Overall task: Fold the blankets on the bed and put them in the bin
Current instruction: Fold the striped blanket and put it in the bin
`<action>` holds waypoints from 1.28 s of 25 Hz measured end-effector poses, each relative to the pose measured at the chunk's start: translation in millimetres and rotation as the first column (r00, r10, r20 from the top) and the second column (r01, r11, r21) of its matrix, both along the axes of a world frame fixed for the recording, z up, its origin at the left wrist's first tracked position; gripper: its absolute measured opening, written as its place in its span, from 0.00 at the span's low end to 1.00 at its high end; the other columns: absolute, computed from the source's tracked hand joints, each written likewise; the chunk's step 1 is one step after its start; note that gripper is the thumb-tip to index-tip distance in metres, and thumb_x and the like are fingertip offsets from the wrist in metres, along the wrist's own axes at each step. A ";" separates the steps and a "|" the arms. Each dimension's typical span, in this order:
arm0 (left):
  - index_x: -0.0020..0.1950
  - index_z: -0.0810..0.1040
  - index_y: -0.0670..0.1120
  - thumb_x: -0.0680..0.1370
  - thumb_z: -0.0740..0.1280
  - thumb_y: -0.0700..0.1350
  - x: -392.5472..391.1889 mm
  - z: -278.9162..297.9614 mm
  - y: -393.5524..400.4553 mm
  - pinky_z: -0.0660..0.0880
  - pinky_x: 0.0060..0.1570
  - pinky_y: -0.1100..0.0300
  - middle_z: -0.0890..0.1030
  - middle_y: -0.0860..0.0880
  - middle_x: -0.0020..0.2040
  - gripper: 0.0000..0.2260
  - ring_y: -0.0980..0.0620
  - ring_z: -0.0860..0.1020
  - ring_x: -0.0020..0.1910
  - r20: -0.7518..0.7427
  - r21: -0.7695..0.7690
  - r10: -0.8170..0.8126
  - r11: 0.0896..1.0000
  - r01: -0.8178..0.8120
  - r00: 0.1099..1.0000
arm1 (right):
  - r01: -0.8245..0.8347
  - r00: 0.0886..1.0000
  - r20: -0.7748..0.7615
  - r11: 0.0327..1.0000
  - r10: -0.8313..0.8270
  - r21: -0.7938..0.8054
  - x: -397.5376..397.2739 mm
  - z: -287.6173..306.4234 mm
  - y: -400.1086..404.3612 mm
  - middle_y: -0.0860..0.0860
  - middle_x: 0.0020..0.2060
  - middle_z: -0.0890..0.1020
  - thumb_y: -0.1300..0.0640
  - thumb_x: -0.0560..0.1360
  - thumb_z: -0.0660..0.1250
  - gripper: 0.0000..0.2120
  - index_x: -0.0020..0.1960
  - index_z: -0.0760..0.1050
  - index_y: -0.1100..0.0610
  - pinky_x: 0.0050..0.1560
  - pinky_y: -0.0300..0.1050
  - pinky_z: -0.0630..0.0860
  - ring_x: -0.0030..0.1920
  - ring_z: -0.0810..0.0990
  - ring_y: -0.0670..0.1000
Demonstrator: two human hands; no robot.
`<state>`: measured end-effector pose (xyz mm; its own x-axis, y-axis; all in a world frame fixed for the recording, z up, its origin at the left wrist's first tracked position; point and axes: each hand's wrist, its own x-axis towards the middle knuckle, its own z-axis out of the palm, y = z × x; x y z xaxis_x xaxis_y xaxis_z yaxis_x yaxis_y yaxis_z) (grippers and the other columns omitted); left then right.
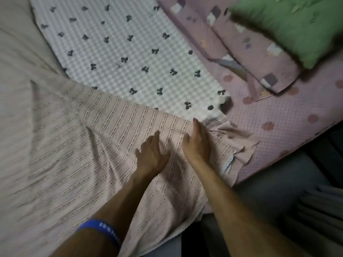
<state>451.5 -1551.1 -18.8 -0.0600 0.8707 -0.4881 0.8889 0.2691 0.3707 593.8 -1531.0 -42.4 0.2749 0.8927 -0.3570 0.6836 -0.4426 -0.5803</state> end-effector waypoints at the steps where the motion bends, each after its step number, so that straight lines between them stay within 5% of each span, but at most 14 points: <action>1: 0.78 0.56 0.49 0.78 0.60 0.59 -1.8 -4.7 1.0 0.56 0.70 0.35 0.63 0.44 0.75 0.32 0.41 0.63 0.73 -0.008 0.012 0.019 1.000 -0.019 1.000 | -0.060 0.994 0.083 0.997 0.064 -0.049 1.3 -7.5 9.3 0.55 0.77 0.59 0.54 0.79 0.61 0.33 0.79 0.51 0.56 0.72 0.53 0.63 0.76 0.59 0.57; 3: 0.76 0.61 0.48 0.75 0.58 0.60 -7.4 -10.2 -1.4 0.60 0.67 0.36 0.67 0.44 0.72 0.31 0.41 0.68 0.69 -0.025 0.009 0.044 0.999 -0.044 0.999 | -0.085 0.969 0.216 0.982 0.121 -0.168 3.6 -11.6 23.0 0.57 0.75 0.63 0.56 0.77 0.62 0.33 0.78 0.53 0.58 0.67 0.55 0.67 0.73 0.64 0.60; 7: 0.73 0.66 0.48 0.73 0.57 0.61 -25.5 -9.4 -20.7 0.63 0.67 0.38 0.70 0.45 0.70 0.31 0.43 0.70 0.67 0.045 -0.032 0.125 0.992 -0.123 0.991 | -0.211 0.888 0.378 0.963 0.261 -0.170 -3.7 3.1 13.0 0.57 0.57 0.79 0.58 0.78 0.60 0.11 0.57 0.77 0.59 0.55 0.53 0.72 0.59 0.75 0.61; 12: 0.66 0.74 0.49 0.74 0.56 0.69 -60.6 20.6 -47.8 0.71 0.63 0.44 0.79 0.48 0.62 0.31 0.48 0.76 0.60 0.256 -0.060 0.416 0.908 -0.415 0.873 | -0.551 0.726 0.506 0.834 0.465 0.024 -70.7 44.4 -63.9 0.55 0.35 0.82 0.57 0.71 0.66 0.05 0.45 0.78 0.57 0.48 0.53 0.74 0.40 0.81 0.59; 15: 0.74 0.61 0.54 0.71 0.54 0.74 -109.9 53.4 -92.0 0.70 0.61 0.40 0.80 0.49 0.61 0.37 0.45 0.77 0.59 0.290 -0.019 0.389 0.916 -0.401 0.874 | -0.653 0.719 0.457 0.735 0.525 0.184 -133.8 66.1 -140.2 0.53 0.22 0.77 0.58 0.69 0.61 0.06 0.43 0.76 0.57 0.38 0.48 0.78 0.23 0.78 0.56; 19: 0.78 0.46 0.59 0.78 0.59 0.55 -195.8 65.1 -163.2 0.68 0.61 0.36 0.82 0.45 0.49 0.32 0.41 0.79 0.49 0.215 0.087 0.197 0.972 -0.219 0.957 | -0.702 0.643 0.531 0.701 0.551 0.122 -230.5 69.3 -247.4 0.50 0.22 0.77 0.64 0.58 0.75 0.09 0.36 0.79 0.56 0.46 0.52 0.82 0.24 0.77 0.52; 23: 0.74 0.62 0.56 0.80 0.57 0.46 -296.9 65.6 -254.0 0.58 0.69 0.37 0.79 0.50 0.63 0.23 0.44 0.75 0.62 0.160 0.055 0.226 0.970 -0.237 0.961 | -0.689 0.613 0.550 0.725 0.567 0.021 -329.3 79.4 -349.4 0.50 0.19 0.76 0.62 0.59 0.73 0.17 0.48 0.82 0.59 0.57 0.67 0.77 0.22 0.77 0.54; 26: 0.63 0.70 0.55 0.75 0.55 0.46 -365.6 54.6 -324.2 0.63 0.65 0.41 0.81 0.51 0.56 0.17 0.45 0.77 0.55 0.128 -0.017 0.317 0.948 -0.318 0.940 | -0.715 0.624 0.443 0.699 0.643 -0.008 -384.6 95.6 -412.2 0.51 0.18 0.74 0.59 0.54 0.80 0.20 0.45 0.83 0.55 0.39 0.53 0.82 0.19 0.74 0.52; 28: 0.58 0.71 0.56 0.73 0.55 0.46 -400.3 51.2 -365.6 0.66 0.63 0.43 0.81 0.53 0.48 0.15 0.47 0.78 0.50 0.100 -0.027 0.371 0.928 -0.370 0.923 | -0.746 0.602 0.388 0.665 0.698 -0.038 -413.9 107.7 -446.4 0.50 0.18 0.73 0.55 0.48 0.82 0.20 0.39 0.81 0.51 0.23 0.39 0.71 0.18 0.73 0.48; 32: 0.57 0.69 0.58 0.71 0.53 0.47 -447.0 51.8 -453.6 0.68 0.62 0.46 0.81 0.52 0.46 0.16 0.47 0.79 0.48 0.015 -0.023 0.455 0.890 -0.455 0.890 | -0.817 0.523 0.327 0.573 0.787 -0.073 -460.4 103.7 -521.6 0.48 0.22 0.77 0.53 0.46 0.81 0.19 0.36 0.82 0.51 0.25 0.37 0.72 0.22 0.76 0.47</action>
